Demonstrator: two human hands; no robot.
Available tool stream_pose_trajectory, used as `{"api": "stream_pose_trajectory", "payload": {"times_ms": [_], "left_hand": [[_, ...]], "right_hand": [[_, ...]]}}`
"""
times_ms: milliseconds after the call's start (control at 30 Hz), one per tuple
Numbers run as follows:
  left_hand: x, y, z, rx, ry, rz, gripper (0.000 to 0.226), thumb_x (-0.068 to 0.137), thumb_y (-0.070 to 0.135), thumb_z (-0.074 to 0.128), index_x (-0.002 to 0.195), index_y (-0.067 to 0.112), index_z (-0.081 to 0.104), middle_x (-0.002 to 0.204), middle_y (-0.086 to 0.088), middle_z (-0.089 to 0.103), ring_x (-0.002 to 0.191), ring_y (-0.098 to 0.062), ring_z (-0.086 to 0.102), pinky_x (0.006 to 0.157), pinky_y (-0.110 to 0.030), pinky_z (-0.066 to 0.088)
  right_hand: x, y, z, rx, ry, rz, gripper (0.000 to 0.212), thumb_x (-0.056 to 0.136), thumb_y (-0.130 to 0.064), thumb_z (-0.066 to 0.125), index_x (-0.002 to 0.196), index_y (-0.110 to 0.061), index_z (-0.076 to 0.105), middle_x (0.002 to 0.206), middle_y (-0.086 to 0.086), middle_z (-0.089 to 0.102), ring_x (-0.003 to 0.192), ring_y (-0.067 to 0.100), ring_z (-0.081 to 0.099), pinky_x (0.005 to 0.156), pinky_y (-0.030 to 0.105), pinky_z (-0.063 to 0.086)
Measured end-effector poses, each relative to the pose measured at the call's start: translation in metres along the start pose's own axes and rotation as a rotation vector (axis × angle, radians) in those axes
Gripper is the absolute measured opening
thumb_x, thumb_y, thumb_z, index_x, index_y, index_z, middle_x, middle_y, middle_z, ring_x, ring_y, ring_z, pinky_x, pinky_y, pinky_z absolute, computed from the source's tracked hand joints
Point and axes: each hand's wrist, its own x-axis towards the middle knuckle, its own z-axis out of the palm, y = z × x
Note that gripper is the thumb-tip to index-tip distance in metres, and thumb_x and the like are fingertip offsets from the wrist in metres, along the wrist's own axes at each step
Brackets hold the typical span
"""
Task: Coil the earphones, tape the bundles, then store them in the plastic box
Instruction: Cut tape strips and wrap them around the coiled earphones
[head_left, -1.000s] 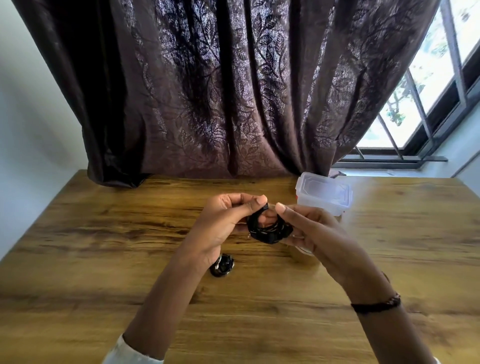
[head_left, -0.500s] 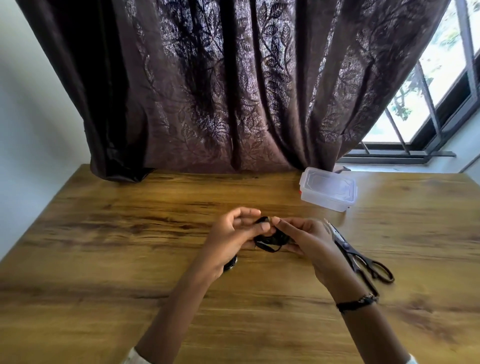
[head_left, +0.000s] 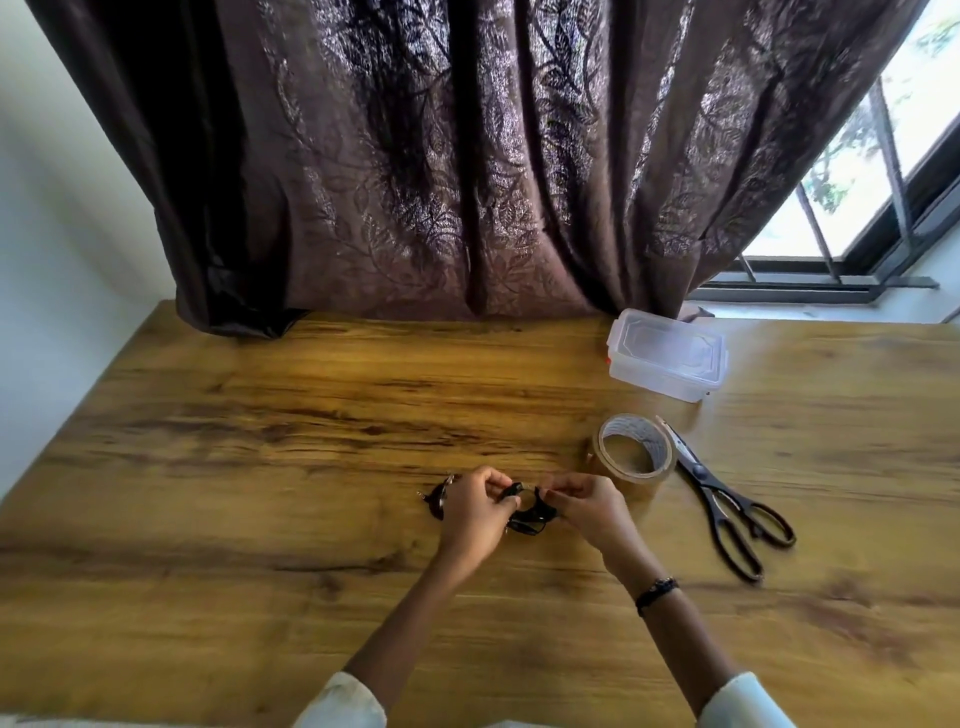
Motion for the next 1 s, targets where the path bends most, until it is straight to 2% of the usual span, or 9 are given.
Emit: {"api": "stream_pose_trajectory", "payload": {"times_ms": [133, 300, 567, 633, 733, 833, 933, 1000], "left_hand": [[0.001, 0.0, 0.009, 0.092, 0.032, 0.02, 0.019, 0.085, 0.013, 0.069, 0.103, 0.012, 0.064, 0.097, 0.002, 0.063, 0.084, -0.007, 0.058, 0.061, -0.006, 0.042], [0.005, -0.003, 0.014, 0.126, 0.036, 0.025, 0.018, 0.085, 0.013, 0.069, 0.102, 0.013, 0.063, 0.097, 0.002, 0.064, 0.081, -0.005, 0.057, 0.052, -0.004, 0.039], [0.006, -0.006, 0.019, 0.167, 0.038, 0.042, 0.019, 0.085, 0.016, 0.069, 0.103, 0.015, 0.062, 0.099, 0.002, 0.064, 0.078, -0.004, 0.057, 0.05, -0.004, 0.038], [0.006, -0.007, 0.019, 0.186, 0.044, 0.056, 0.018, 0.085, 0.015, 0.069, 0.102, 0.014, 0.062, 0.1, 0.002, 0.064, 0.075, -0.003, 0.056, 0.049, -0.004, 0.039], [0.004, -0.008, 0.02, 0.22, 0.063, 0.076, 0.018, 0.085, 0.017, 0.07, 0.101, 0.015, 0.062, 0.103, 0.001, 0.064, 0.079, -0.006, 0.056, 0.057, -0.006, 0.04], [0.003, -0.009, 0.022, 0.258, 0.078, 0.097, 0.019, 0.086, 0.02, 0.069, 0.103, 0.017, 0.061, 0.106, 0.002, 0.063, 0.088, -0.009, 0.058, 0.07, -0.017, 0.048], [0.002, -0.009, 0.023, 0.284, 0.094, 0.117, 0.021, 0.086, 0.022, 0.068, 0.105, 0.017, 0.061, 0.11, 0.003, 0.061, 0.092, -0.011, 0.059, 0.076, -0.02, 0.05], [0.002, -0.008, 0.023, 0.287, 0.1, 0.118, 0.022, 0.087, 0.024, 0.068, 0.106, 0.018, 0.061, 0.113, 0.004, 0.059, 0.094, -0.012, 0.06, 0.079, -0.024, 0.052]], "right_hand": [[0.005, 0.005, 0.003, -0.106, 0.062, -0.07, 0.007, 0.087, -0.01, 0.069, 0.086, -0.015, 0.075, 0.072, -0.006, 0.07, 0.054, -0.007, 0.059, 0.048, 0.007, 0.043], [0.008, 0.01, 0.004, -0.149, 0.083, -0.104, 0.009, 0.087, -0.007, 0.068, 0.09, -0.013, 0.074, 0.076, -0.007, 0.069, 0.065, -0.004, 0.061, 0.051, 0.005, 0.043], [0.014, 0.016, 0.006, -0.233, 0.121, -0.146, 0.013, 0.086, -0.008, 0.067, 0.089, -0.016, 0.076, 0.084, -0.004, 0.073, 0.075, 0.002, 0.066, 0.059, 0.007, 0.047], [0.014, 0.017, 0.007, -0.243, 0.124, -0.154, 0.014, 0.086, -0.008, 0.066, 0.089, -0.017, 0.076, 0.084, -0.004, 0.073, 0.076, 0.004, 0.067, 0.063, 0.011, 0.051], [0.013, 0.018, 0.009, -0.264, 0.139, -0.172, 0.015, 0.085, -0.009, 0.065, 0.088, -0.019, 0.076, 0.083, -0.005, 0.073, 0.079, 0.008, 0.069, 0.072, 0.023, 0.057], [0.011, 0.017, 0.01, -0.282, 0.149, -0.196, 0.019, 0.085, -0.007, 0.063, 0.082, -0.023, 0.073, 0.079, -0.008, 0.07, 0.076, 0.007, 0.067, 0.071, 0.022, 0.056], [0.01, 0.018, 0.011, -0.3, 0.158, -0.22, 0.023, 0.085, -0.008, 0.062, 0.076, -0.028, 0.069, 0.077, -0.009, 0.069, 0.075, 0.008, 0.066, 0.069, 0.025, 0.057], [0.011, 0.02, 0.01, -0.309, 0.157, -0.232, 0.019, 0.085, -0.009, 0.062, 0.079, -0.025, 0.072, 0.078, -0.01, 0.068, 0.076, 0.007, 0.066, 0.066, 0.018, 0.054]]}}
